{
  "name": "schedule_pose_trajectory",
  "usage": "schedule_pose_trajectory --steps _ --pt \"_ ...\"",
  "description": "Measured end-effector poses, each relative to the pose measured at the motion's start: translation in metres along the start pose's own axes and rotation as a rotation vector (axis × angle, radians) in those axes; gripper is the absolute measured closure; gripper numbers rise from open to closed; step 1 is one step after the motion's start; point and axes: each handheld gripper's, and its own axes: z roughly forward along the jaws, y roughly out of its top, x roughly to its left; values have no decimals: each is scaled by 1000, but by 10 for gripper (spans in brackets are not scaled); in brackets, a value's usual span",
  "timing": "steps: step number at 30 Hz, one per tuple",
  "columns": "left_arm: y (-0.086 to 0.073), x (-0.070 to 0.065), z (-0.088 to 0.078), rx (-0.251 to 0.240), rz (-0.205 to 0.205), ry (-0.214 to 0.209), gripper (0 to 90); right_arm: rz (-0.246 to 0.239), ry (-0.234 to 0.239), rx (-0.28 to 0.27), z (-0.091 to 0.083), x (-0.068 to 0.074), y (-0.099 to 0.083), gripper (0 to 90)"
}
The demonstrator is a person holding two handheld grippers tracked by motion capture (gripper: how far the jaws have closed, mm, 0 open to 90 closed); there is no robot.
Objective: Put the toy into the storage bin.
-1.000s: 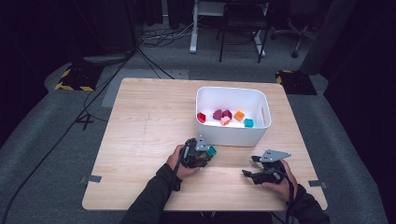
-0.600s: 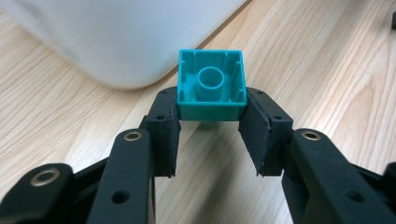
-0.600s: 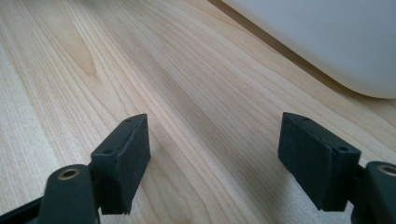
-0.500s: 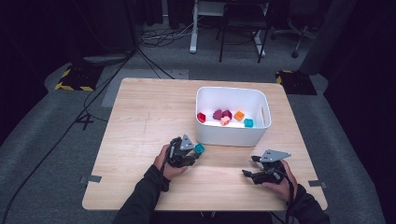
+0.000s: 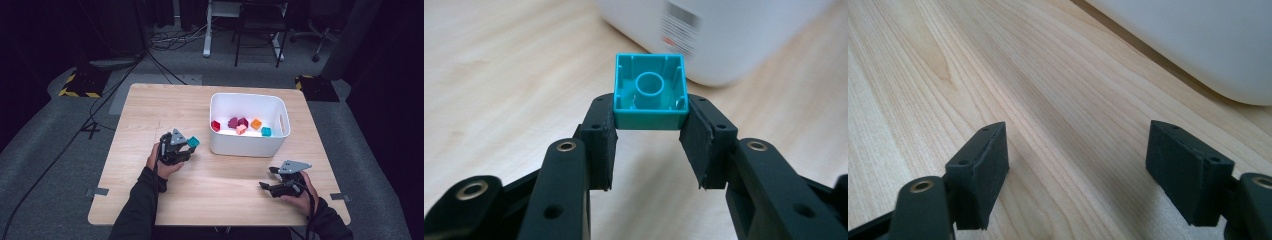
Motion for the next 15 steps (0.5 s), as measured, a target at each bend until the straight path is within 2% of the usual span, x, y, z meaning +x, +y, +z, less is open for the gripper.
schedule_pose_trajectory --steps 1,2,3,4,5,8,9,12,15 --pt "2 4 -1 -7 -18 2 589 -1 0 0 0 0 0 251" --pt "4 8 -4 -15 -12 26 589 0 0 0 0 0 0 252" --pt "6 13 -6 -17 -29 18 589 0 0 0 0 0 0 251" --pt "8 18 -7 -31 -49 30 589 0 0 0 0 0 0 252" --pt "10 21 -10 -35 -50 45 589 0 0 0 0 0 0 251" --pt "19 33 -15 -60 -97 50 589 -1 0 0 0 0 0 251" --pt "21 36 -16 -66 -94 61 589 0 0 0 0 0 0 251" --pt "30 44 -19 -90 -122 86 589 0 1 0 0 0 0 251" --pt "39 49 -22 -94 -126 106 589 0 0 0 0 0 0 251"
